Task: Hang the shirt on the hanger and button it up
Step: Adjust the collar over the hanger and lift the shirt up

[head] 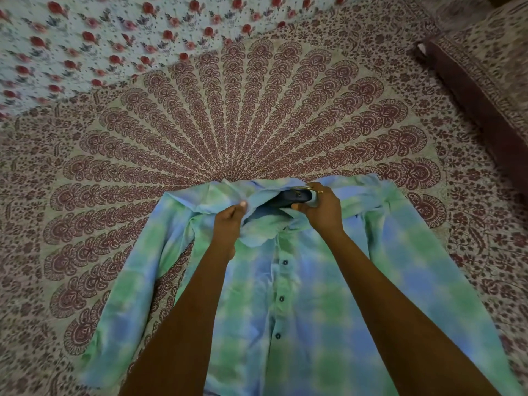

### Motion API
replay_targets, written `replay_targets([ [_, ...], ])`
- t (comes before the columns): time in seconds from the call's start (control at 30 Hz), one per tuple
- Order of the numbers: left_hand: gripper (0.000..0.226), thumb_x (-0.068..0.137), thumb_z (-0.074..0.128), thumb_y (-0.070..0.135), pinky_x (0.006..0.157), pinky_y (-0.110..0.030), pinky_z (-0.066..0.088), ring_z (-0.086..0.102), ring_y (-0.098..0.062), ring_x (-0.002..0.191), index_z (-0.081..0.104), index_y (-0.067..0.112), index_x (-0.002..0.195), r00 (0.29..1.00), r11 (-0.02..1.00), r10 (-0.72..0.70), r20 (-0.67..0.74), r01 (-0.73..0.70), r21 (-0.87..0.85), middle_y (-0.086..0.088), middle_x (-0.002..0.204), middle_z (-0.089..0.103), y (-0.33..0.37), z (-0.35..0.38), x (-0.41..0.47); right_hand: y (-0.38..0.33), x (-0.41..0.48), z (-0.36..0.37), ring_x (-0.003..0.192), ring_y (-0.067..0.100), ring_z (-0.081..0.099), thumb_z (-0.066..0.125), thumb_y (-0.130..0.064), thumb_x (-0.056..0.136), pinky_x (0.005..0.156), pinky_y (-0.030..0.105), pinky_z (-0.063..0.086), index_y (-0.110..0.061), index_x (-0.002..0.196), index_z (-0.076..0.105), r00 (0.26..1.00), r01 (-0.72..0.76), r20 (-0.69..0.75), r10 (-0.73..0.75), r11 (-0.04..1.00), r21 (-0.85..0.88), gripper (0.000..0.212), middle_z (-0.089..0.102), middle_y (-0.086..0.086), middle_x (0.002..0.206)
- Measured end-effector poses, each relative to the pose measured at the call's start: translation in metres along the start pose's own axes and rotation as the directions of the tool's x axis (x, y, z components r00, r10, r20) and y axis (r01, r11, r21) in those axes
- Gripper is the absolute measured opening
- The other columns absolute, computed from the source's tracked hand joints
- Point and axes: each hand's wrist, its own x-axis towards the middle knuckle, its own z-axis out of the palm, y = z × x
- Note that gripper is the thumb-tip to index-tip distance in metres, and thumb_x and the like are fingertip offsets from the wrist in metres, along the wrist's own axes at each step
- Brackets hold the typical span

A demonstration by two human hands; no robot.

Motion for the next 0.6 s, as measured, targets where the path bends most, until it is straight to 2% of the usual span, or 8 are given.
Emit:
replay_targets([
  [0.07, 0.023, 0.094, 0.050, 0.032, 0.075, -0.033, 0.046, 0.056, -0.022, 0.092, 0.061, 0.015, 0.103, 0.994, 0.983, -0.096, 0.050, 0.103, -0.150, -0.009, 0.098, 0.060, 0.003, -0.001, 0.001, 0.004, -0.002, 0.003, 0.102, 0.031, 0.058, 0.078, -0.016, 0.071, 0.076, 0.025, 0.038, -0.006, 0.109, 0.061, 1.000, 0.001, 0.001, -0.001, 1.000, -0.012, 0.043, 0.063, 0.018, 0.108],
  [0.13, 0.034, 0.097, 0.043, 0.031, 0.080, -0.031, 0.050, 0.058, -0.021, 0.103, 0.055, 0.011, 0.122, 0.980, 0.932, -0.154, 0.129, 0.188, -0.309, -0.007, 0.112, 0.061, 0.004, -0.002, 0.005, 0.008, -0.005, 0.007, 0.101, 0.031, 0.058, 0.079, -0.016, 0.070, 0.078, 0.028, 0.041, -0.007, 0.107, 0.061, 1.000, -0.001, 0.008, 0.001, 1.000, -0.018, 0.042, 0.063, 0.018, 0.107],
  [0.23, 0.032, 0.097, 0.041, 0.033, 0.079, -0.032, 0.052, 0.063, -0.018, 0.094, 0.058, 0.011, 0.115, 0.976, 0.925, -0.187, 0.108, 0.212, -0.316, -0.004, 0.099, 0.068, 0.000, -0.002, 0.005, 0.011, -0.009, 0.010, 0.100, 0.032, 0.057, 0.078, -0.014, 0.070, 0.081, 0.033, 0.044, -0.007, 0.107, 0.061, 1.000, 0.000, -0.003, 0.000, 1.000, 0.000, 0.041, 0.062, 0.018, 0.107],
  [0.27, 0.033, 0.096, 0.044, 0.035, 0.082, -0.034, 0.052, 0.064, -0.020, 0.092, 0.061, 0.011, 0.111, 0.977, 0.937, -0.198, 0.074, 0.211, -0.277, -0.005, 0.094, 0.070, -0.002, -0.002, 0.003, 0.011, -0.010, 0.009, 0.101, 0.032, 0.057, 0.078, -0.014, 0.070, 0.081, 0.033, 0.044, -0.007, 0.107, 0.060, 1.000, 0.003, -0.003, -0.003, 1.000, 0.002, 0.042, 0.061, 0.018, 0.108],
  [0.37, 0.031, 0.091, 0.053, 0.041, 0.095, -0.046, 0.044, 0.059, -0.031, 0.105, 0.065, 0.017, 0.106, 0.973, 0.958, -0.221, 0.064, 0.229, -0.170, -0.011, 0.107, 0.067, -0.011, 0.000, 0.006, 0.011, -0.008, 0.008, 0.102, 0.031, 0.057, 0.077, -0.014, 0.071, 0.082, 0.032, 0.043, -0.008, 0.108, 0.060, 1.000, 0.000, 0.007, 0.000, 1.000, -0.005, 0.042, 0.061, 0.017, 0.110],
  [0.47, 0.019, 0.089, 0.057, 0.040, 0.077, -0.033, 0.045, 0.057, -0.023, 0.089, 0.065, 0.023, 0.084, 0.983, 0.984, -0.169, 0.069, 0.165, 0.059, -0.002, 0.088, 0.063, -0.004, 0.004, 0.001, 0.012, -0.006, 0.008, 0.102, 0.030, 0.057, 0.078, -0.015, 0.071, 0.080, 0.028, 0.041, -0.008, 0.109, 0.060, 1.000, -0.004, 0.007, 0.004, 1.000, -0.011, 0.043, 0.060, 0.016, 0.110],
  [0.53, 0.011, 0.088, 0.059, 0.031, 0.069, -0.029, 0.045, 0.057, -0.023, 0.084, 0.062, 0.022, 0.082, 1.000, 0.913, 0.007, -0.014, -0.001, 0.408, -0.004, 0.089, 0.060, -0.005, 0.003, 0.003, 0.013, -0.007, 0.010, 0.103, 0.030, 0.056, 0.077, -0.016, 0.071, 0.078, 0.026, 0.039, -0.009, 0.110, 0.059, 1.000, -0.007, 0.010, 0.008, 0.999, -0.033, 0.044, 0.060, 0.016, 0.111],
  [0.6, 0.006, 0.087, 0.059, 0.019, 0.074, -0.031, 0.047, 0.060, -0.026, 0.085, 0.063, 0.020, 0.090, 0.962, 0.767, 0.236, -0.137, -0.098, 0.634, -0.010, 0.101, 0.061, -0.002, 0.001, -0.002, 0.013, -0.009, 0.012, 0.104, 0.030, 0.056, 0.077, -0.015, 0.072, 0.078, 0.025, 0.038, -0.008, 0.111, 0.060, 1.000, -0.011, 0.002, 0.011, 0.999, -0.038, 0.043, 0.060, 0.017, 0.111],
])
